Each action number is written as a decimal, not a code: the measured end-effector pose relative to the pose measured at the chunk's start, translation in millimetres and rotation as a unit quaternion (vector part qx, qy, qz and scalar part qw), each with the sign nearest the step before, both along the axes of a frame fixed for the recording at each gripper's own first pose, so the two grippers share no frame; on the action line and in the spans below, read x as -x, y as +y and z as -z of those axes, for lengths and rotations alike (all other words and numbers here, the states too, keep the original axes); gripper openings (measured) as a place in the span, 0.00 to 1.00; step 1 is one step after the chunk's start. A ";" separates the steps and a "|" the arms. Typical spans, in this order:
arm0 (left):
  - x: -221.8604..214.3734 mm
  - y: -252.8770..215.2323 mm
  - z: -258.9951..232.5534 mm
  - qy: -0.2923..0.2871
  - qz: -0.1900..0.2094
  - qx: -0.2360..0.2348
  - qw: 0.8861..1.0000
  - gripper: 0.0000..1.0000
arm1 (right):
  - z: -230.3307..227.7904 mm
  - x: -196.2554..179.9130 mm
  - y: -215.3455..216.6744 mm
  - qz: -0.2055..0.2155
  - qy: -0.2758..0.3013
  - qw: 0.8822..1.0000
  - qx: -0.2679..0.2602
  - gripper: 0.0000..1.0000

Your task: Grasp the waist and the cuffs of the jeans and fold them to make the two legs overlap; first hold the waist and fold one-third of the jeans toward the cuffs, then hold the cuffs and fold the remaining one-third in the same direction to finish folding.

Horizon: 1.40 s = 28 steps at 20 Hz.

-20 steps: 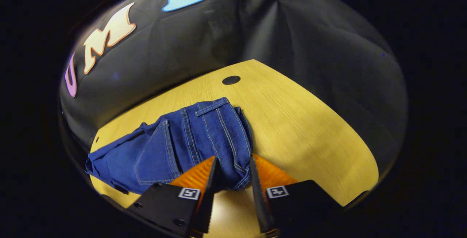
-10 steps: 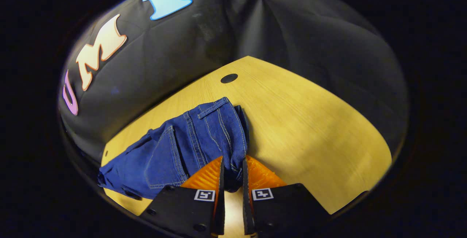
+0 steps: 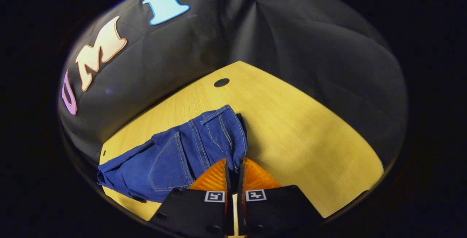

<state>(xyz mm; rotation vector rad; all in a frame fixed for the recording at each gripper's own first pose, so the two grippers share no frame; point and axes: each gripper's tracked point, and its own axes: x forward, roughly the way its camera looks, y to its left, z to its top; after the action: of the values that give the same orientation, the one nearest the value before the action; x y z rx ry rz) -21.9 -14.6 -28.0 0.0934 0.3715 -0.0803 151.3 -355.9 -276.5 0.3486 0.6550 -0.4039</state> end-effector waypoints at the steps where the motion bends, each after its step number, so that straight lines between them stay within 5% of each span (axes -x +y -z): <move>1: -0.2 2.6 -0.2 -0.001 0.005 0.000 1.000 0.92 | -5.4 0.0 1.4 0.003 -0.003 1.000 0.014 0.06; 10: -1.8 41.7 -7.5 -0.003 0.083 0.029 0.996 0.92 | -67.2 4.2 25.5 0.055 -0.043 0.992 0.105 0.05; 14: -1.8 69.8 -8.7 -0.001 0.116 0.014 0.993 0.93 | -104.0 7.2 44.8 0.045 -0.091 0.988 0.113 0.05; 17: -2.5 89.8 -6.9 0.000 0.138 0.010 0.990 0.93 | -120.8 -2.0 93.0 0.002 -0.131 0.985 0.113 0.04; 22: -4.5 126.5 0.6 0.010 0.142 0.022 0.990 0.93 | -142.8 -47.7 249.5 -0.109 -0.171 0.977 0.067 0.05; 28: -8.0 168.5 2.9 0.010 0.111 0.026 0.993 0.93 | -61.0 -93.2 374.0 -0.206 -0.128 0.970 -0.007 0.05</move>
<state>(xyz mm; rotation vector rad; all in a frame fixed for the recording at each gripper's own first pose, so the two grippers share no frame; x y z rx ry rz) -13.8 153.9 -30.9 0.0816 0.3771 -0.3117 244.4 18.1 -215.5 0.2638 0.4610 0.0446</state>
